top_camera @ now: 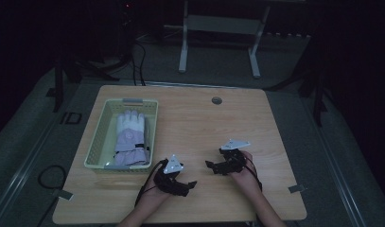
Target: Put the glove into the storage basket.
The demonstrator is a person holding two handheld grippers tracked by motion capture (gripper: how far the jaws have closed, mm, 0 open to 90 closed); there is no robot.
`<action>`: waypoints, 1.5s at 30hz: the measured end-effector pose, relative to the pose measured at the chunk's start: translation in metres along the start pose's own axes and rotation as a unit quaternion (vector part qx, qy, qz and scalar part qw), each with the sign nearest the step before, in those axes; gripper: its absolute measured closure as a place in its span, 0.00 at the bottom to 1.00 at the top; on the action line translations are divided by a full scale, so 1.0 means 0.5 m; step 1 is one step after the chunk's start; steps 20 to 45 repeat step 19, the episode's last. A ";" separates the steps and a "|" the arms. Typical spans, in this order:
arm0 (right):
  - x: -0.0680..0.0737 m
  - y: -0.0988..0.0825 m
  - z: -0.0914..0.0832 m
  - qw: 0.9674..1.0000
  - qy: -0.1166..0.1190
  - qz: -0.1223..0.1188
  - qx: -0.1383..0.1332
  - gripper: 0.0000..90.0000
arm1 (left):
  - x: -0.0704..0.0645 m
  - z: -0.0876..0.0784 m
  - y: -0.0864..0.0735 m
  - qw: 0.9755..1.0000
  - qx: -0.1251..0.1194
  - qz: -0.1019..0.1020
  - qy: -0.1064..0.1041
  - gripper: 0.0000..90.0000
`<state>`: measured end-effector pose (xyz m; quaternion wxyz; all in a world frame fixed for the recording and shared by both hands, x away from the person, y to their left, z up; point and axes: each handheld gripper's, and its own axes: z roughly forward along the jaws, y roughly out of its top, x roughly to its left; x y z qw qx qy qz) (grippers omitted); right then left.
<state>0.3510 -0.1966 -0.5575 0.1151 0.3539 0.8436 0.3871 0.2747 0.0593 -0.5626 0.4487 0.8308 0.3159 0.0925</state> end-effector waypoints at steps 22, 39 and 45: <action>-0.001 -0.003 0.007 1.000 -0.014 -0.017 0.003 0.17 | -0.002 -0.003 -0.004 1.000 -0.006 0.008 0.012 0.16; -0.001 -0.003 0.007 1.000 -0.014 -0.017 0.003 0.17 | -0.002 -0.003 -0.004 1.000 -0.006 0.008 0.012 0.16; -0.001 -0.003 0.007 1.000 -0.014 -0.017 0.003 0.17 | -0.002 -0.003 -0.004 1.000 -0.006 0.008 0.012 0.16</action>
